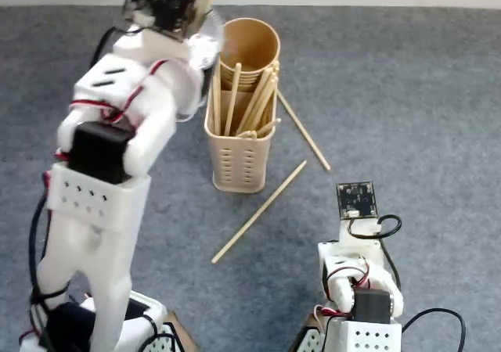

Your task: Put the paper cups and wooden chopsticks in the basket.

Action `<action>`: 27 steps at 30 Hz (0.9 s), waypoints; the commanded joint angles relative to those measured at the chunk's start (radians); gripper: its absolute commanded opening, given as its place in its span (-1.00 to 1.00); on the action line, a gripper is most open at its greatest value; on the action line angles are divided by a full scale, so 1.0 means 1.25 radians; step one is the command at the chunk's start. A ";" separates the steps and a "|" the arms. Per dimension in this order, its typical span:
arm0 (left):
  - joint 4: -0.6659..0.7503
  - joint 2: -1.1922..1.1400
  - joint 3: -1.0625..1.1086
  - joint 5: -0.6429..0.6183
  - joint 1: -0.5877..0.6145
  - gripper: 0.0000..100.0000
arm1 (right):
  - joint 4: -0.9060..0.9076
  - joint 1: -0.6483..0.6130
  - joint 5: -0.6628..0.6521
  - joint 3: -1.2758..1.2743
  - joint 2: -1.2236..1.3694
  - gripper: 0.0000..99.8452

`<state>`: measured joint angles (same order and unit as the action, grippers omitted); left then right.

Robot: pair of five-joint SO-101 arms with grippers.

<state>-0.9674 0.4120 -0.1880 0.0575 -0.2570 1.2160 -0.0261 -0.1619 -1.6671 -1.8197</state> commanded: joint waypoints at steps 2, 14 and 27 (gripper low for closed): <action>0.022 -0.078 -0.068 -0.006 -0.044 -0.99 | 0.006 0.006 -0.001 -0.122 -0.010 -0.99; 0.043 -0.007 0.195 -0.032 -0.019 -0.98 | 0.006 0.006 -0.001 -0.122 -0.010 -0.99; 0.160 0.269 0.474 -0.029 0.023 -0.71 | 0.006 0.006 -0.001 -0.122 -0.010 -0.99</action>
<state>-0.7894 0.6866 0.4074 0.0253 -0.2739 1.2160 -0.0261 -0.1619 -1.6671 -1.8197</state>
